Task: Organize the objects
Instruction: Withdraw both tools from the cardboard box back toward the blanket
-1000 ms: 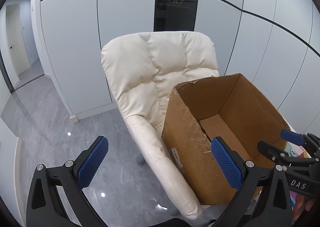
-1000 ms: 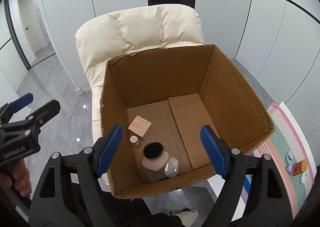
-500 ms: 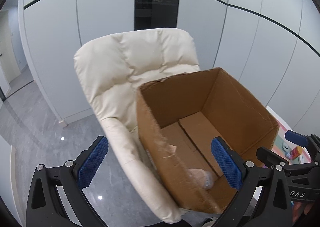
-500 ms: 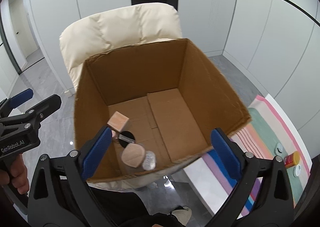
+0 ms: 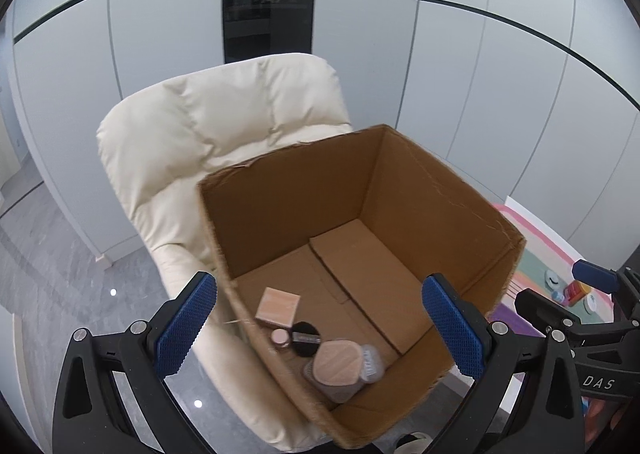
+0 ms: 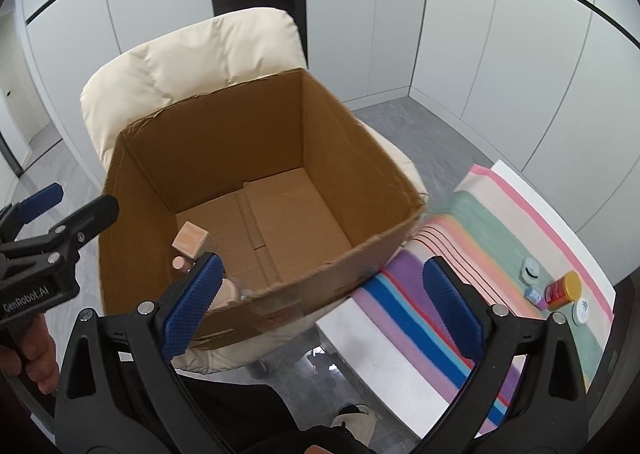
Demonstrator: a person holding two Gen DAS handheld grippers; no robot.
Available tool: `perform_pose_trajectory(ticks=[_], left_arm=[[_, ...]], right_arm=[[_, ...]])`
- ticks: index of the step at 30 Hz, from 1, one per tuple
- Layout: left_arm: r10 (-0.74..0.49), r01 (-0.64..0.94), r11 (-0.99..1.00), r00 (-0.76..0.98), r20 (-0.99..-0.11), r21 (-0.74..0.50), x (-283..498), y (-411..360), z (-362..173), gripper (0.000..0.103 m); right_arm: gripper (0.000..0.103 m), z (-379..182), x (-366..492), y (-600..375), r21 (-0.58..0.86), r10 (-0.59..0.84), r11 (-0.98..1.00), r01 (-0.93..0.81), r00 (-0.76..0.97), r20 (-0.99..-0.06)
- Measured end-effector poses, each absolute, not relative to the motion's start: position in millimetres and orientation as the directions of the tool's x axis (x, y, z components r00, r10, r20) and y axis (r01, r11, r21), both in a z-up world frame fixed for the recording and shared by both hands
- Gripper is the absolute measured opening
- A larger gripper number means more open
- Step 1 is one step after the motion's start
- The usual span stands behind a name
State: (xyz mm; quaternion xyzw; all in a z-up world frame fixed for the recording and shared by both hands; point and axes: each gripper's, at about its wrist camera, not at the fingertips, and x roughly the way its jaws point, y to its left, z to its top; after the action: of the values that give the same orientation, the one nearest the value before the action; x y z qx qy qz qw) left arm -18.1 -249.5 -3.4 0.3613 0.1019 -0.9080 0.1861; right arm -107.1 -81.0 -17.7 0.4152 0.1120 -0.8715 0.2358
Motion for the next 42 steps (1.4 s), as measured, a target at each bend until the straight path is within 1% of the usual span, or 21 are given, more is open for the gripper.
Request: perform_pose_trajectory(ticks=[24, 42], left_arm=[[-0.172, 0.307, -0.949, -0.686, -0.707, -0.067, -62, -185, -8, 0.103], [-0.068, 0.161, -0.985, -0.696, -0.715, -0.062, -97, -102, -11, 0.103]], right_arm=[[0.102, -25, -122, -4, 0.014, -0.251, -0.920, 0.393, -0.562, -0.788], [0.102, -29, -126, 84, 0.019, -0.168, -0.968, 0.251, -0.585, -0.794]])
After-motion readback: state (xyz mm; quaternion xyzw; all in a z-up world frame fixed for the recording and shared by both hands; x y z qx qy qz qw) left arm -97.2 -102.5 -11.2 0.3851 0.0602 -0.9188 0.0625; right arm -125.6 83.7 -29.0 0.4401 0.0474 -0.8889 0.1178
